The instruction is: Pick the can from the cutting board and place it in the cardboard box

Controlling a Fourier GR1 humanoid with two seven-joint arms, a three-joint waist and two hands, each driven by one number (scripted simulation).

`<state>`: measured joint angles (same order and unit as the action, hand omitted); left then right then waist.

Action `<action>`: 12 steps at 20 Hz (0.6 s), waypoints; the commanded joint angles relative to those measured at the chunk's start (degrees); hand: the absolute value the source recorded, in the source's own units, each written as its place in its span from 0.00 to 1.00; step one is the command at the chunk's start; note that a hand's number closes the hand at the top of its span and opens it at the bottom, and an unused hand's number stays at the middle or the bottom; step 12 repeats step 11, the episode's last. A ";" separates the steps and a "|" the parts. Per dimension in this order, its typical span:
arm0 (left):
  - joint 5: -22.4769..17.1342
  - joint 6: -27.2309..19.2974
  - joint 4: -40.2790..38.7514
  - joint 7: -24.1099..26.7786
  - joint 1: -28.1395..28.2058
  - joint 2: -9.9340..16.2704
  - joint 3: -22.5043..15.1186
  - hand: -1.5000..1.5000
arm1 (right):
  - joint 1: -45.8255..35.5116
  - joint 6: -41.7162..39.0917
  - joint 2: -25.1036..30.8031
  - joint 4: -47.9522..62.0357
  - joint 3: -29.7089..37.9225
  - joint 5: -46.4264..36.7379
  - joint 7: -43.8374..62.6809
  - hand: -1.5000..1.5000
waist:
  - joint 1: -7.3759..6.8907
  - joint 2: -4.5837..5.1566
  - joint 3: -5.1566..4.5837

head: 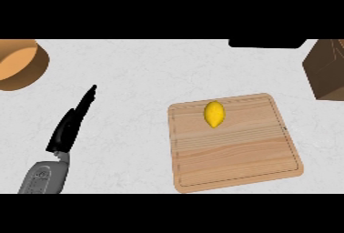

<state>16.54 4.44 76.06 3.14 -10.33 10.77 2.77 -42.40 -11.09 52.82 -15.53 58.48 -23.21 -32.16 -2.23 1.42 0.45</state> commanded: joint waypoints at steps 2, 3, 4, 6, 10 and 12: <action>-0.11 -0.01 -0.67 0.62 -1.01 0.30 0.49 0.50 | 3.19 -0.46 2.07 2.56 2.25 2.00 -3.57 0.00 | -0.36 0.21 0.10; 0.17 -0.37 -0.94 -0.26 -2.28 -0.37 0.11 0.50 | 3.36 -0.31 2.50 2.59 1.82 1.61 -3.75 0.00 | -0.27 0.22 0.10; -0.34 0.46 0.31 -1.16 -1.40 -0.44 -0.18 0.50 | 5.23 -2.69 3.24 3.34 2.79 2.57 -4.80 0.00 | -0.12 0.08 0.18; -0.54 0.67 -1.03 -0.08 -0.96 -0.51 -0.05 0.50 | 6.26 -0.54 2.03 3.08 2.03 1.80 -7.12 0.00 | -0.38 0.20 0.14; 0.53 0.04 -1.27 0.17 -1.51 -0.67 -0.66 0.50 | 6.65 -1.33 3.63 3.62 1.14 1.03 -6.76 0.00 | -0.79 0.33 0.18; 1.06 -0.89 -1.13 1.84 0.13 -1.26 -1.12 0.50 | 7.74 -4.07 4.91 3.80 1.44 1.38 -7.67 0.00 | -0.71 0.36 0.26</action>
